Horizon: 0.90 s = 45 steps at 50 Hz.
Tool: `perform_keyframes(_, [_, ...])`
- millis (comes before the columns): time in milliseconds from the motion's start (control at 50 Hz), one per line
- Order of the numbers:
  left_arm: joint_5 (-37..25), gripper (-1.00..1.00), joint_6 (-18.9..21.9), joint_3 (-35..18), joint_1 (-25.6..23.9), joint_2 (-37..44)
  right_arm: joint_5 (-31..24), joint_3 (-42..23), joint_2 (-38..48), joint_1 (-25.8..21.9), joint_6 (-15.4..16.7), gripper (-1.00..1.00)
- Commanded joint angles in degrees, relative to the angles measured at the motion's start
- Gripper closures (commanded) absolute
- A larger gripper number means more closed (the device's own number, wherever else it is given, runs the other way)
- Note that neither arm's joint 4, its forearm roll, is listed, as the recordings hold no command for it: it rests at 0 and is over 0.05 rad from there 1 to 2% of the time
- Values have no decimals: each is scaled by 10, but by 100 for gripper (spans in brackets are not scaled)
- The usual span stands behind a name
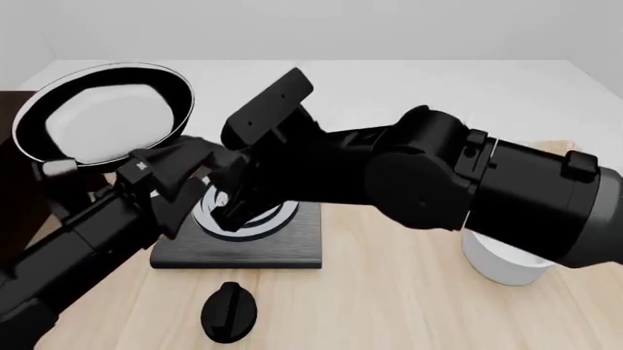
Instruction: Put the frying pan on the cabinet shelf.
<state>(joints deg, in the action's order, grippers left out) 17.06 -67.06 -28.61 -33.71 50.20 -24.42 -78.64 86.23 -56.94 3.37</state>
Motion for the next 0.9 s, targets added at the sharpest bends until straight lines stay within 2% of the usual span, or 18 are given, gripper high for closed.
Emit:
perform_keyframes(20, [16, -100, -11, -10, -3, 20, 9, -7, -11, -6, -9, 100])
perform_keyframes(100, [14, -100, -8, -22, -1, 26, 15, -1, -10, -7, -10, 100])
perform_keyframes(280, [43, -100, -12, -12, -7, 50, 14, 4, -13, -10, -11, 100])
perform_keyframes(540, [46, -100, -13, -21, -3, 54, 19, 11, -13, -12, -13, 100])
perform_keyframes(560, [47, 100, -12, -21, -3, 54, 19, 11, -13, -12, -14, 100])
perform_keyframes(900, [49, 100, -8, -20, 5, 58, 30, 23, -32, -9, -10, 100])
